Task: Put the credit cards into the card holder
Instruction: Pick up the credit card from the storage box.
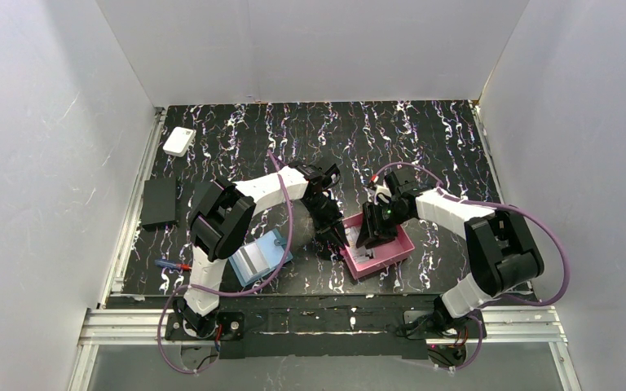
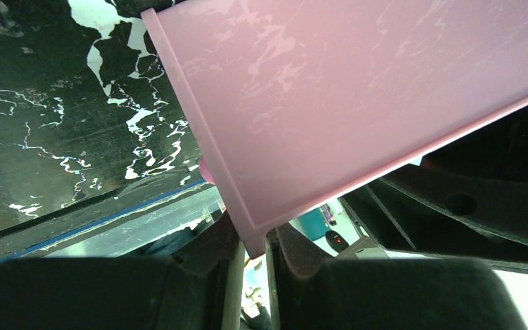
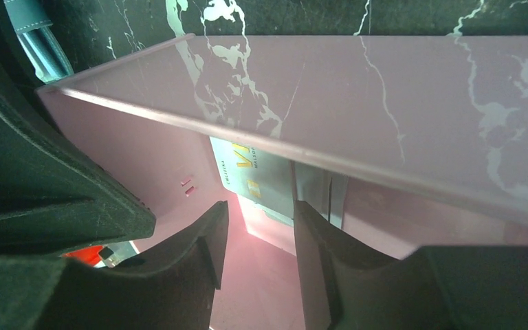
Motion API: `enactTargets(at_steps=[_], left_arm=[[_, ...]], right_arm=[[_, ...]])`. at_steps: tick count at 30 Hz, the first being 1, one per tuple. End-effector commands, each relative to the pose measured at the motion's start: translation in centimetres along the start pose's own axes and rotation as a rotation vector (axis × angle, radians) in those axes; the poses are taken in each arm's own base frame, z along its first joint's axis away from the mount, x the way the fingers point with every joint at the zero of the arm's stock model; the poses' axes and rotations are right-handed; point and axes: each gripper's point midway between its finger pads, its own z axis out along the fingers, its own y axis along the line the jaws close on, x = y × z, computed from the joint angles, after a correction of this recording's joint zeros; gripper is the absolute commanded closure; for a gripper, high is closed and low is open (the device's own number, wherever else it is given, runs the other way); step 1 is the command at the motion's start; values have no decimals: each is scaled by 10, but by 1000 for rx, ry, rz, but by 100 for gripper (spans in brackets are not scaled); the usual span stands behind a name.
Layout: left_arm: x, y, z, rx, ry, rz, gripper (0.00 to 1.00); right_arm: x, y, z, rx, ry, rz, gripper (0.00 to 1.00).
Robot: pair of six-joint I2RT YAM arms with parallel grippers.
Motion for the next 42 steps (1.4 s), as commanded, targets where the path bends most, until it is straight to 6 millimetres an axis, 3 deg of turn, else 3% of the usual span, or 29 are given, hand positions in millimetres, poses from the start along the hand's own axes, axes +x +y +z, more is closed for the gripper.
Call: enactTargets(at_steps=[1, 17, 26, 31, 42], left_arm=[[-1, -4, 0, 0, 1, 11, 87], [-1, -4, 0, -1, -3, 11, 87], [-2, -5, -1, 1, -6, 12, 88], [-3, -5, 0, 0, -5, 10, 88], [-3, -6, 0, 2, -1, 14, 88]], right_arm=[[0, -2, 3, 3, 10, -17, 51], [2, 4, 6, -50, 24, -21, 55], [-4, 29, -5, -157, -13, -50, 64], [-2, 1, -4, 9, -5, -18, 56], [-2, -3, 5, 5, 15, -6, 54]])
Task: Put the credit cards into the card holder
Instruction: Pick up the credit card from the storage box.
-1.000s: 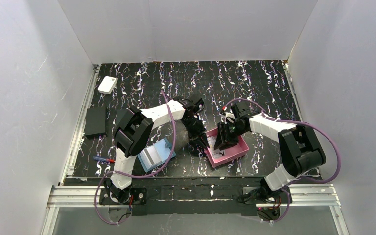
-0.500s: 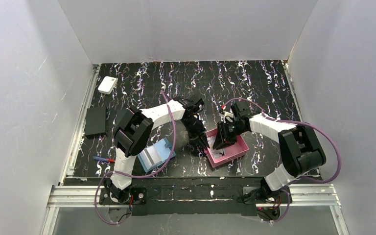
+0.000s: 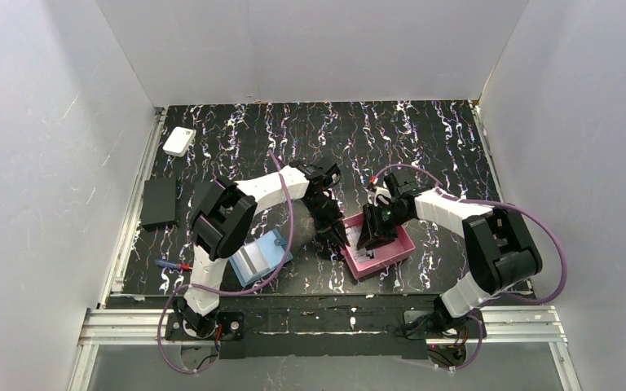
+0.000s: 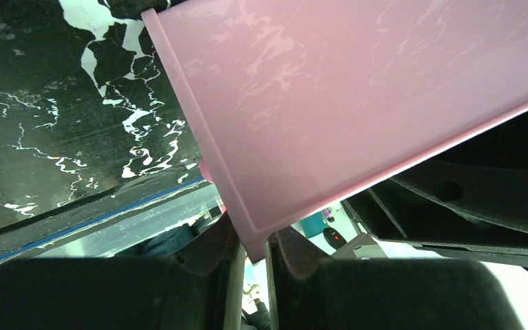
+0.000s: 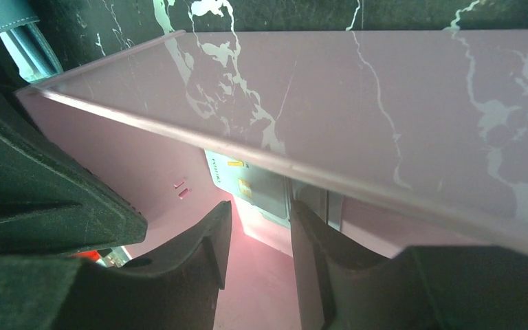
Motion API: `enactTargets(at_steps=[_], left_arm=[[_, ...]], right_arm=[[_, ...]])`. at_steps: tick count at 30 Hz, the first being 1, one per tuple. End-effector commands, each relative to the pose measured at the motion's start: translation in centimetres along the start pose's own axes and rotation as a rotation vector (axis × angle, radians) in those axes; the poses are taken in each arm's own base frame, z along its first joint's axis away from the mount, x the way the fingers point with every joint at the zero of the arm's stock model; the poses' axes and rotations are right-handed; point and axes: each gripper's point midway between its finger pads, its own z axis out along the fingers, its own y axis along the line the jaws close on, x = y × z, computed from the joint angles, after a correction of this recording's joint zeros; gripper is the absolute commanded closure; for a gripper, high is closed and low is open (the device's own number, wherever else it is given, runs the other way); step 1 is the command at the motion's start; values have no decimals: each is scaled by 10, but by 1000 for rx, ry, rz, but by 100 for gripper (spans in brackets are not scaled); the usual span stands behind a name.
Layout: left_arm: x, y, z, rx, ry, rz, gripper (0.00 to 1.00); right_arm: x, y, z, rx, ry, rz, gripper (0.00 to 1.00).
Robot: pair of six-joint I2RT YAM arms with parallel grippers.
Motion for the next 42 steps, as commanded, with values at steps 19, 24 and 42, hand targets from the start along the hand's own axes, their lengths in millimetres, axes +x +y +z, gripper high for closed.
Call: enactTargets(at_steps=[19, 24, 42], left_arm=[[-4, -5, -1, 6, -12, 21, 89], [-5, -6, -1, 6, -15, 20, 89], [-4, -6, -2, 8, -9, 23, 89]], right_arm=[[-14, 38, -22, -125, -48, -64, 61], [-14, 41, -25, -126, -47, -70, 59], [-10, 7, -8, 28, -10, -11, 49]])
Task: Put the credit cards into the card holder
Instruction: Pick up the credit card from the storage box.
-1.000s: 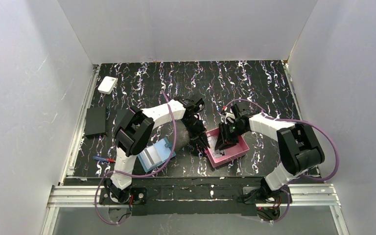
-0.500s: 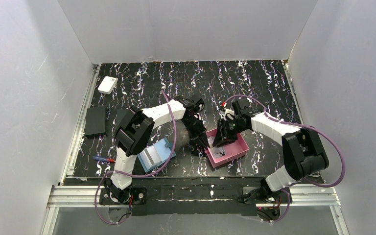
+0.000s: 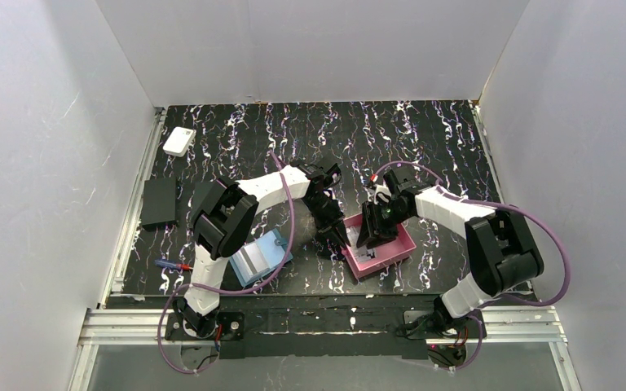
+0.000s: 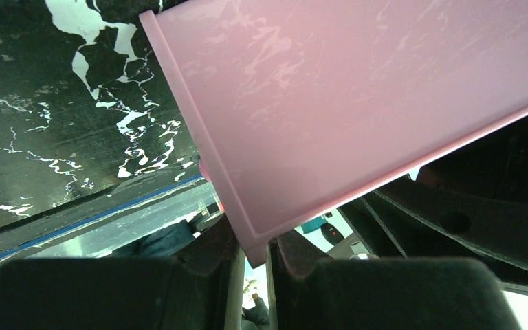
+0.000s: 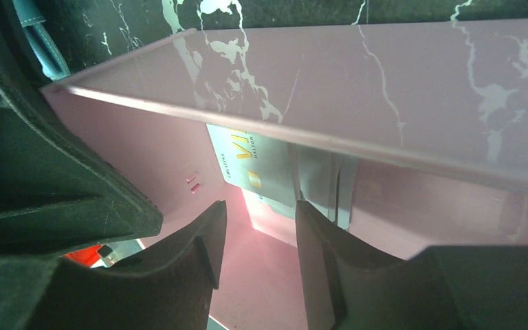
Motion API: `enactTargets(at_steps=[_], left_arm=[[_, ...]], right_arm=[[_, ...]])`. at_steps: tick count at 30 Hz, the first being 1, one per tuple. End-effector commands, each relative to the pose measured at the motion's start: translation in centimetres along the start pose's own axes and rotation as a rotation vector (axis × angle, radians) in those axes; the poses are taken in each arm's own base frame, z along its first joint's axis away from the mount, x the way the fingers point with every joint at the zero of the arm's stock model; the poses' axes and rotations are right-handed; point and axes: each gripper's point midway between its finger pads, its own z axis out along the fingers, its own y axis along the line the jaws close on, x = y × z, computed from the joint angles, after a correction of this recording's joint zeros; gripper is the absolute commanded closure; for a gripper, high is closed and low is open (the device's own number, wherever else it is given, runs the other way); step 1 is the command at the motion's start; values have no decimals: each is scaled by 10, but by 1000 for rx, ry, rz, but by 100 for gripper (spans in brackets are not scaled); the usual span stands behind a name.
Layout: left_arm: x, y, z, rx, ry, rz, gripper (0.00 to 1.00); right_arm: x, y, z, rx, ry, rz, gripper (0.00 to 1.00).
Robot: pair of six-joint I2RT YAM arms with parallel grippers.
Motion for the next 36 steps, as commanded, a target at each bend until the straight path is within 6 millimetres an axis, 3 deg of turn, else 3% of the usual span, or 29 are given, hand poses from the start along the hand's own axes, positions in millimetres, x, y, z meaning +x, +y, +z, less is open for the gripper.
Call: enactTargets(at_steps=[1, 19, 28, 36], left_arm=[[-4, -4, -3, 4, -25, 28, 89], [-4, -4, -2, 3, -22, 27, 89], [-5, -5, -2, 3, -24, 25, 89], [-6, -5, -2, 3, -24, 24, 89]], right_arm=[[-8, 1, 1, 9, -9, -10, 49], [-6, 8, 10, -54, 9, -17, 55], [-10, 28, -5, -102, -16, -37, 59], [-6, 34, -14, -100, -13, -56, 58]])
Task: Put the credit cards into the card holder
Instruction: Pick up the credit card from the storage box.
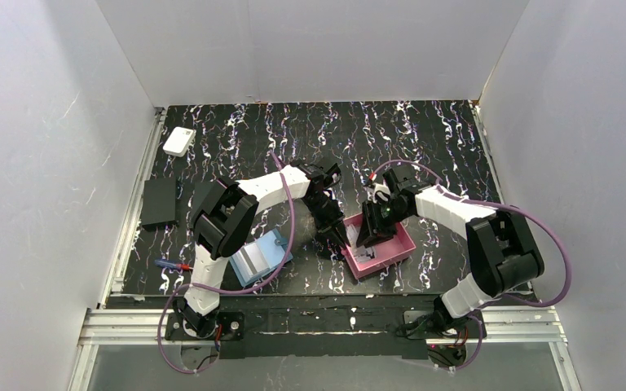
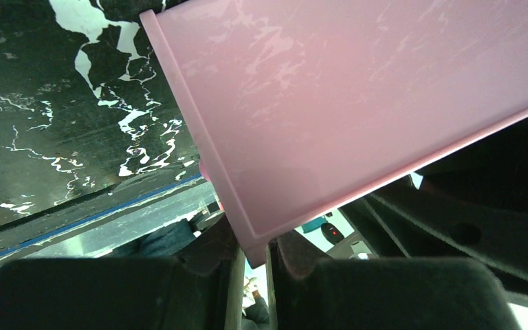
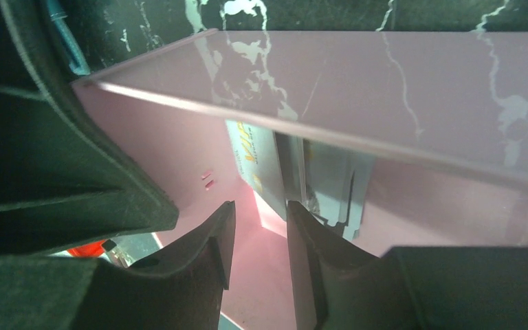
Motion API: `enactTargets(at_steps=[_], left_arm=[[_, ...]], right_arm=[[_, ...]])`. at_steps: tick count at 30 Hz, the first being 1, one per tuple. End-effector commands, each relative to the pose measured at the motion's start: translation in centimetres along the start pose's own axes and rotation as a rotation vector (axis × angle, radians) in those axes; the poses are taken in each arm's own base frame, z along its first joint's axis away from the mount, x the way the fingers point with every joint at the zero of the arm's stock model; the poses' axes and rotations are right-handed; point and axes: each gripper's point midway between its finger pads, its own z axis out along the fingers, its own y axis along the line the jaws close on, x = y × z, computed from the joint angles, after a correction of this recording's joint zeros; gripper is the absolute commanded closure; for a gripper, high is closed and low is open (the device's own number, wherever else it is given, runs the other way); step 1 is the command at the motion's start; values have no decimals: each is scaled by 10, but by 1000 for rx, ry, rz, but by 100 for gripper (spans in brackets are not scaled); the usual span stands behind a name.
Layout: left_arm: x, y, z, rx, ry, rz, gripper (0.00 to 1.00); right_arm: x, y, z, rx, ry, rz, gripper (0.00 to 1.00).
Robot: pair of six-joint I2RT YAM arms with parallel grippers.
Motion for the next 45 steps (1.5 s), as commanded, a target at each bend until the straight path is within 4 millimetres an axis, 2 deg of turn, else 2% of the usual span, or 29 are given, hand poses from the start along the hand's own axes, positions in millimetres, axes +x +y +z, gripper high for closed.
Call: enactTargets(at_steps=[1, 11, 16, 19, 22, 26, 30, 34, 40, 45], left_arm=[[-6, -6, -2, 6, -26, 25, 89], [-6, -6, -2, 5, -28, 26, 89], [-6, -6, -2, 6, -29, 28, 89], [-6, -7, -3, 8, -32, 29, 89], [-4, -8, -6, 12, -37, 35, 90], [-3, -9, -17, 31, -53, 49, 88], [7, -7, -36, 58, -74, 86, 81], [23, -7, -61, 102, -102, 127, 67], [43, -15, -92, 156, -165, 252, 47], [39, -40, -113, 260, -282, 338, 39]], right_arm=[[-6, 30, -14, -76, -17, -50, 58], [-7, 39, -9, -105, -3, -67, 67], [-10, 34, 1, -98, 1, -42, 79], [-14, 28, 7, -72, 1, -35, 90], [-19, 26, 3, -38, -7, -46, 99], [-25, 33, -15, -27, -29, -71, 99], [-27, 38, -34, -27, -33, -64, 99], [-28, 38, -51, -34, -48, -74, 99], [-21, 38, -58, -106, -49, -111, 99], [-22, 35, -72, -203, -118, -104, 99]])
